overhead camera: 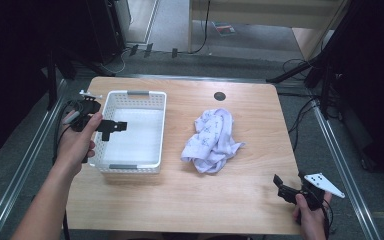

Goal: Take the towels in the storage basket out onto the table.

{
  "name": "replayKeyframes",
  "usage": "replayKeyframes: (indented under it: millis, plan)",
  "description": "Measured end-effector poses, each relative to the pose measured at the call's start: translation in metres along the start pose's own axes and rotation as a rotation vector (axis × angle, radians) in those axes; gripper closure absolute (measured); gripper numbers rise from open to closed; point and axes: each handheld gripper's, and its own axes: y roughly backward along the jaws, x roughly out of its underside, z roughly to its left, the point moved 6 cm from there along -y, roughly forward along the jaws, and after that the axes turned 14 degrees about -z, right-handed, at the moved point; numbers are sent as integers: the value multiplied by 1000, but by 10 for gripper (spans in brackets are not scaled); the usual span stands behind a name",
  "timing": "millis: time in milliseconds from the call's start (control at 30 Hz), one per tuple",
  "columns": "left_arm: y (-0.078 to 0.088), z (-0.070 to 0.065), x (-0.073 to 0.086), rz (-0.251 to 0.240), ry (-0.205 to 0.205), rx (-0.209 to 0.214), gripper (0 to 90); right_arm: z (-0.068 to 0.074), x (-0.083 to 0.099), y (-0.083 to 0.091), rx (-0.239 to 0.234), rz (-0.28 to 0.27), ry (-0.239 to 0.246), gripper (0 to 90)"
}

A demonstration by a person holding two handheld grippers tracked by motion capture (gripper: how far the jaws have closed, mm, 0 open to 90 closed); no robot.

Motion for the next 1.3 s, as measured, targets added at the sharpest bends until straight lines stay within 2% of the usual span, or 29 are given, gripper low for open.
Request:
replayKeyframes:
  millis: [33, 67, 167, 333, 433, 533, 633, 667, 700, 767, 833, 867, 1033, 1100, 1300]
  plan:
    - [0, 0, 0, 0, 0, 0, 0, 0, 0, 0, 0, 0, 0, 37]
    - [5, 8, 4, -9, 7, -8, 0, 0, 0, 0, 1, 1, 0, 37]
    - [9, 15, 9, -11, 13, -16, 0, 0, 0, 0, 1, 1, 1, 37]
    - [20, 36, 27, -28, 44, -35, 0, 0, 0, 0, 3, 3, 1, 37]
    - [22, 41, 33, -28, 59, -35, 0, 0, 0, 0, 4, 4, 2, 38]
    - [26, 52, 48, -39, 85, -48, 0, 0, 0, 0, 6, 4, 3, 38]
    - [30, 58, 54, -53, 93, -50, 0, 0, 0, 0, 7, 5, 4, 39]
    - [33, 62, 61, -76, 101, -65, 0, 0, 0, 0, 7, 5, 4, 39]
    - [33, 62, 61, -76, 101, -65, 0, 0, 0, 0, 7, 5, 4, 39]
    - [38, 70, 71, -105, 114, -66, 0, 0, 0, 0, 8, 5, 4, 39]
    - [39, 72, 75, -114, 125, -64, 0, 0, 0, 0, 7, 5, 4, 39]
    - [41, 77, 82, -140, 141, -64, 0, 0, 0, 0, 8, 5, 5, 39]
    - [45, 84, 98, -182, 167, -54, 0, 0, 0, 0, 11, 5, 7, 40]
    - [47, 90, 108, -217, 188, -47, 0, 0, 0, 0, 12, 6, 7, 40]
    - [46, 101, 129, -300, 210, -71, 0, 0, 0, 0, 14, 6, 11, 42]
